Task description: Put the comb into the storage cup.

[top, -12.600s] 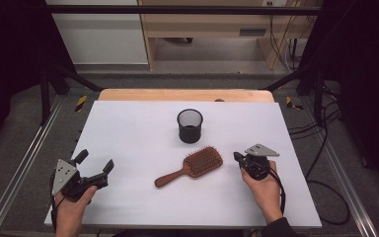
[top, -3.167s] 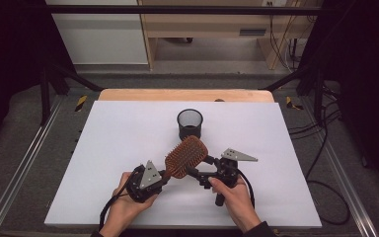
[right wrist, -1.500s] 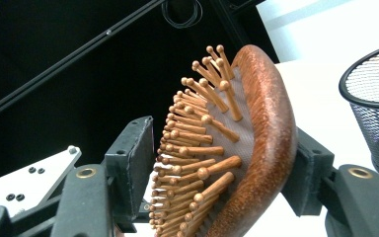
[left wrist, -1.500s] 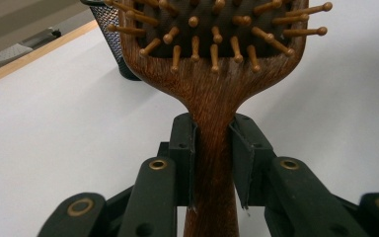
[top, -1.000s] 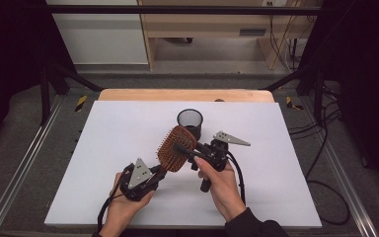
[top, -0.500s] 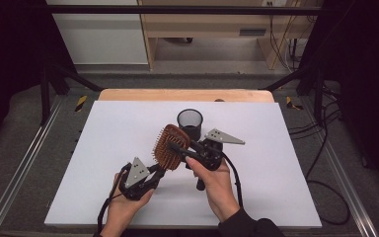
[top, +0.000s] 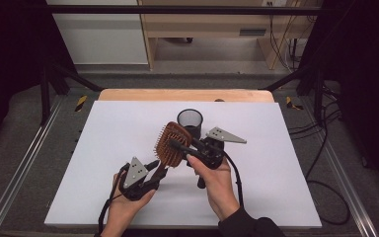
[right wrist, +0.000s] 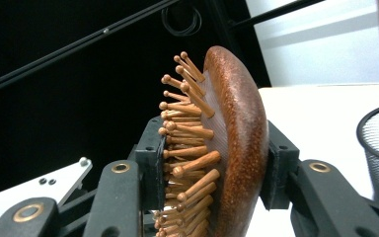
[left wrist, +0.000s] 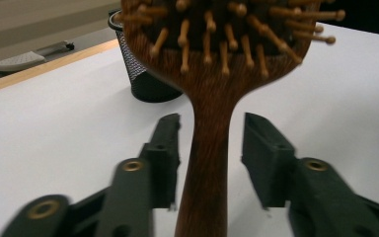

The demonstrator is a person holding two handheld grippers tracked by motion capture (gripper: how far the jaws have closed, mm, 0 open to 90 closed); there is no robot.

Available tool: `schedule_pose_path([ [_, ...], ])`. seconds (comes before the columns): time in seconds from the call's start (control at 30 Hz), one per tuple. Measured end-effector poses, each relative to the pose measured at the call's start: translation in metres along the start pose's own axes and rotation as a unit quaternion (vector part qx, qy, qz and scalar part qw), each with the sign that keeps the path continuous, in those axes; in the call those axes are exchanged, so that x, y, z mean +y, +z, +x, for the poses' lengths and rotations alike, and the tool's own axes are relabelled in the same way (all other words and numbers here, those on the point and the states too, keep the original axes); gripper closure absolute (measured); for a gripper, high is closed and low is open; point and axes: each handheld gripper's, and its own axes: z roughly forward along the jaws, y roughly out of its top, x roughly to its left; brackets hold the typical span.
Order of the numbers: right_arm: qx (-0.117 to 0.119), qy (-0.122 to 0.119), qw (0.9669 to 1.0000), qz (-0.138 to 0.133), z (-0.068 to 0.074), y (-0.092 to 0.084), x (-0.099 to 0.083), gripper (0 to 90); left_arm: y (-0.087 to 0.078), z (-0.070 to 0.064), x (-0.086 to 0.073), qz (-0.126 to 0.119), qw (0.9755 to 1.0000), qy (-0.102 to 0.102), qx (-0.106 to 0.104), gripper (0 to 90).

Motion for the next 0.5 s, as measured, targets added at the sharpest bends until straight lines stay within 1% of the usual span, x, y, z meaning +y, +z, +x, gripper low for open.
schedule_pose_path([
  [0.03,-0.003,-0.001,1.0,-0.002,-0.002,-0.001,0.001,54.5,-0.001,0.0,-0.001,-0.002,1.0,-0.001,0.004,49.5],
  [0.1,-0.009,0.002,0.9999,-0.009,-0.005,-0.005,0.005,54.5,-0.005,-0.001,-0.002,-0.006,0.9999,0.002,0.01,43.3],
  [0.2,-0.019,0.005,0.9997,-0.016,-0.013,-0.01,0.01,54.4,-0.012,0.002,-0.003,-0.006,0.9997,-0.001,0.025,31.7],
  [0.27,-0.028,0.007,0.9994,-0.02,-0.019,-0.015,0.014,54.4,-0.016,0.008,-0.004,-0.011,0.9992,-0.012,0.036,26.0],
  [0.37,-0.04,0.009,0.9989,-0.023,-0.028,-0.019,0.016,54.2,-0.024,0.017,-0.007,-0.018,0.9982,-0.032,0.047,15.1],
  [0.43,-0.047,0.013,0.9985,-0.025,-0.035,-0.023,0.017,54.1,-0.03,0.024,-0.01,-0.024,0.9975,-0.04,0.053,10.0],
  [0.5,-0.054,0.017,0.998,-0.029,-0.043,-0.029,0.018,54.1,-0.036,0.033,-0.013,-0.027,0.9969,-0.042,0.06,7.0],
])
